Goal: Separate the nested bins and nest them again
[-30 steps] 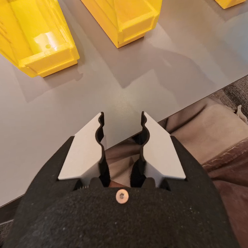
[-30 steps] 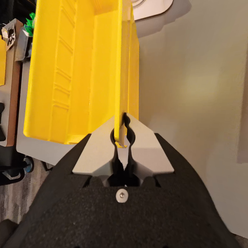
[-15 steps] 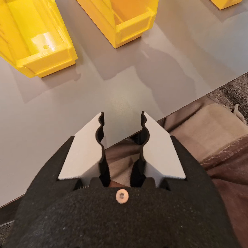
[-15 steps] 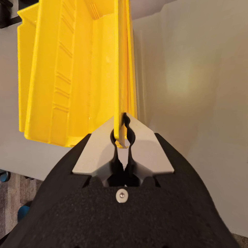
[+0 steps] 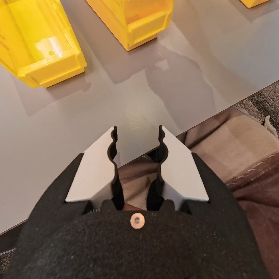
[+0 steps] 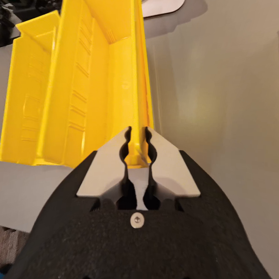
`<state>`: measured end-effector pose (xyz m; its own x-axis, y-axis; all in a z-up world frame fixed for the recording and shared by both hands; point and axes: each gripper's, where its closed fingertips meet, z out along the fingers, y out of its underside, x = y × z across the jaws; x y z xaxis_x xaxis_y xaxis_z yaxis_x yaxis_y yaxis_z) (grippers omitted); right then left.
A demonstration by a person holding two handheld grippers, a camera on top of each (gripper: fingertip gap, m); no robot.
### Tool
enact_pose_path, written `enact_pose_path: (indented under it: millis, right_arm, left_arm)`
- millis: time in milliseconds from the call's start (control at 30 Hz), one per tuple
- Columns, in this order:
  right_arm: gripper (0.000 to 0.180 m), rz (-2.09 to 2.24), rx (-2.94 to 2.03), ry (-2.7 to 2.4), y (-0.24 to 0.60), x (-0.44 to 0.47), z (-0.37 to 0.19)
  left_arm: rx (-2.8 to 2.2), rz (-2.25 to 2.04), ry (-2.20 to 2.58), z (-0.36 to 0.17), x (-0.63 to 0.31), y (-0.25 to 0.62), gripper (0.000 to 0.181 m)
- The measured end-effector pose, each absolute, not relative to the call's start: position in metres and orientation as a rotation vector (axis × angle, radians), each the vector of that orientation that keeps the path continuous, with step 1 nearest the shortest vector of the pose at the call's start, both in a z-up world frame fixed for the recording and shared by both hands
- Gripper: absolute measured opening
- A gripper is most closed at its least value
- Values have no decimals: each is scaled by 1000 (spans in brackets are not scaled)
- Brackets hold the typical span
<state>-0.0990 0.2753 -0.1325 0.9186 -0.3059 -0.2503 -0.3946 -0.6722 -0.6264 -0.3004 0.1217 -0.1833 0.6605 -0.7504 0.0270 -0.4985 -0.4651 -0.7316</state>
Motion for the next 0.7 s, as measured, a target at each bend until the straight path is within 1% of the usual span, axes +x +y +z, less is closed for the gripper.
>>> enact_pose_path:
  millis: [33, 67, 100, 133, 200, 267, 300, 333, 500, 600, 633, 700]
  right_arm:
    - [29, 189, -2357, 486, 275, -102, -130]
    - [34, 206, -2359, 489, 275, -103, -127]
    - [38, 205, -2355, 488, 275, -102, -122]
    - [37, 199, -2350, 474, 275, -101, -118]
    - [32, 178, -2366, 445, 273, -99, -113]
    - [23, 139, -2380, 420, 272, -95, -112]
    - [15, 112, -2395, 414, 270, -91, -114]
    - [3, 76, -2413, 409, 269, -87, -117]
    - [3, 77, -2488, 343, 272, -85, -122]
    - [35, 77, -2708, 276, 269, -85, -134]
    - [43, 93, -2765, 257, 270, -86, -134]
    - [47, 61, -2821, 219, 281, -81, -127]
  left_arm:
    - [-2160, -452, 962, -183, -300, 122, 53]
    - [-2160, -451, 962, -183, -301, 122, 53]
    - [-2161, -451, 961, -183, -301, 122, 53]
    - [-2162, -453, 961, -184, -300, 122, 53]
    - [-2164, -454, 963, -184, -300, 122, 53]
    - [-2164, -454, 966, -184, -300, 121, 53]
    - [-2163, -452, 969, -184, -300, 121, 53]
    - [-2163, -450, 972, -185, -299, 121, 53]
    - [-2162, -439, 983, -186, -299, 120, 53]
    - [-2164, -437, 988, -187, -299, 120, 53]
    - [-2164, -437, 989, -187, -299, 120, 53]
    - [-2167, -438, 997, -188, -298, 119, 53]
